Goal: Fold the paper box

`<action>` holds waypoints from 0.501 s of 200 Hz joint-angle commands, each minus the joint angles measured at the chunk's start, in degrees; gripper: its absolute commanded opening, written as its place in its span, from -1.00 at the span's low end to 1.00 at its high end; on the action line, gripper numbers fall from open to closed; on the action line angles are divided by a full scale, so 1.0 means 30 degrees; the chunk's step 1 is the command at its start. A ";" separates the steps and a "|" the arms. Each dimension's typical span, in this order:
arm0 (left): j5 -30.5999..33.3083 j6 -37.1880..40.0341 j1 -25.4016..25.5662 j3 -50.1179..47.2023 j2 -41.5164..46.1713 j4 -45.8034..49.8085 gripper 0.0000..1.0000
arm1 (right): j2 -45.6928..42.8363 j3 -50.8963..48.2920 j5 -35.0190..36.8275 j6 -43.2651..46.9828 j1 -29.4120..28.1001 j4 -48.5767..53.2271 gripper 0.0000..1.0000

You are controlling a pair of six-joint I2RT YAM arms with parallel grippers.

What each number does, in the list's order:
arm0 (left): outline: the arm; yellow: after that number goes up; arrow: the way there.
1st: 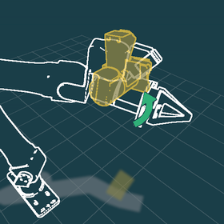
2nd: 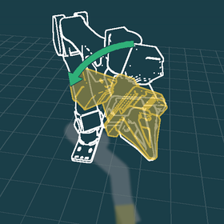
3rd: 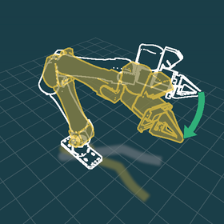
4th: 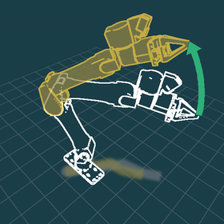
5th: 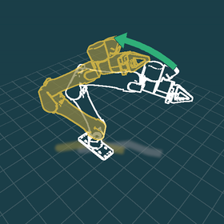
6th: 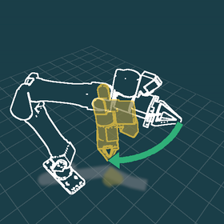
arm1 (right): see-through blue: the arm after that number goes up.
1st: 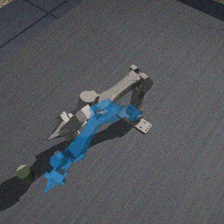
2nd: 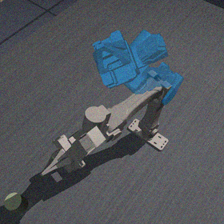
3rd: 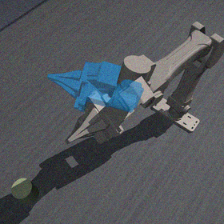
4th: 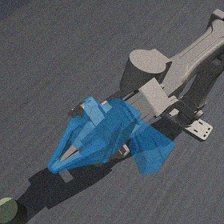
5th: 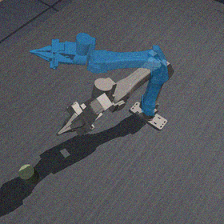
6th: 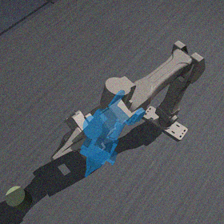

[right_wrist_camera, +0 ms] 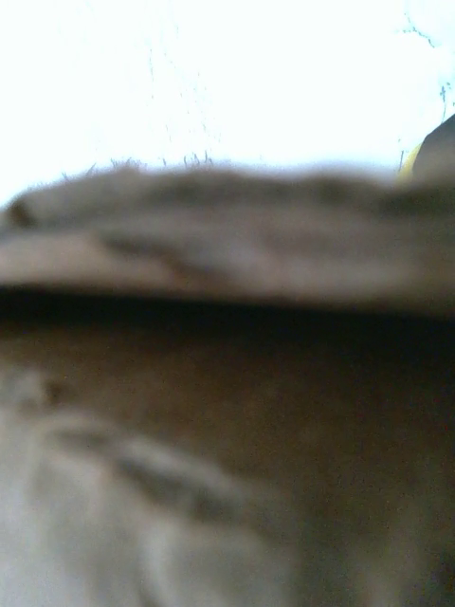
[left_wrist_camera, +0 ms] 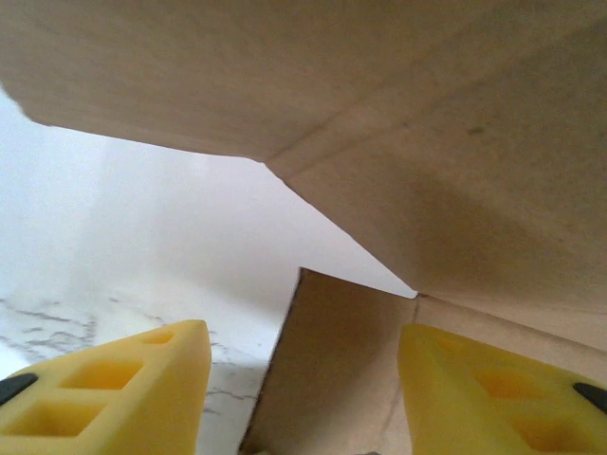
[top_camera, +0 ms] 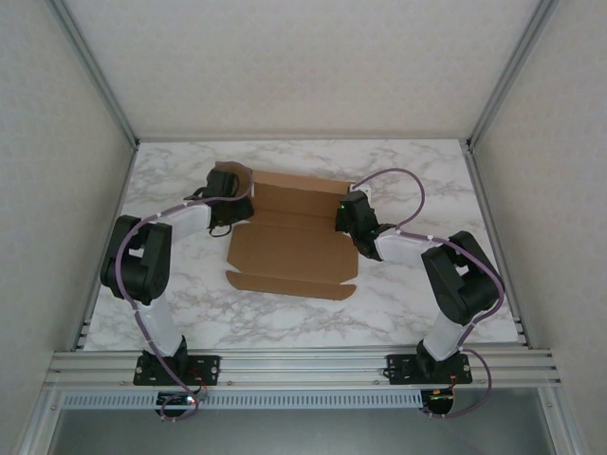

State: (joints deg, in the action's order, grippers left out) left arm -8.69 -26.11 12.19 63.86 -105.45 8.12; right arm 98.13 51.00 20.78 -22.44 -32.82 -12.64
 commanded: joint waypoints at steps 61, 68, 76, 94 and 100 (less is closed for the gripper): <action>-0.1252 0.0122 0.0793 -0.0162 0.0600 -0.1449 0.04 | 0.0210 0.0083 -0.1416 -0.0025 0.0054 0.0604 -1.00; -0.1208 0.0199 0.0885 -0.0220 0.0665 -0.1438 0.03 | 0.0234 0.0094 -0.1463 -0.0007 0.0058 0.0582 -1.00; -0.1155 0.0218 0.1023 -0.0275 0.0731 -0.1439 0.03 | 0.0278 0.0130 -0.1487 -0.0001 0.0058 0.0597 -1.00; -0.1096 0.0293 0.1377 -0.0265 0.0784 -0.1414 0.02 | 0.0378 0.0143 -0.1518 -0.0007 0.0049 0.0582 -1.00; -0.1061 0.0318 0.1517 -0.0224 0.0770 -0.1359 0.02 | 0.0418 0.0138 -0.1519 0.0002 0.0059 0.0608 -1.00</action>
State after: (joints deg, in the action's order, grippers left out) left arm -12.32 -26.24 15.00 63.59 -105.38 4.54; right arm 98.13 51.00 19.31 -22.46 -32.62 -12.84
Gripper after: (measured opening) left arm 0.512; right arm 0.062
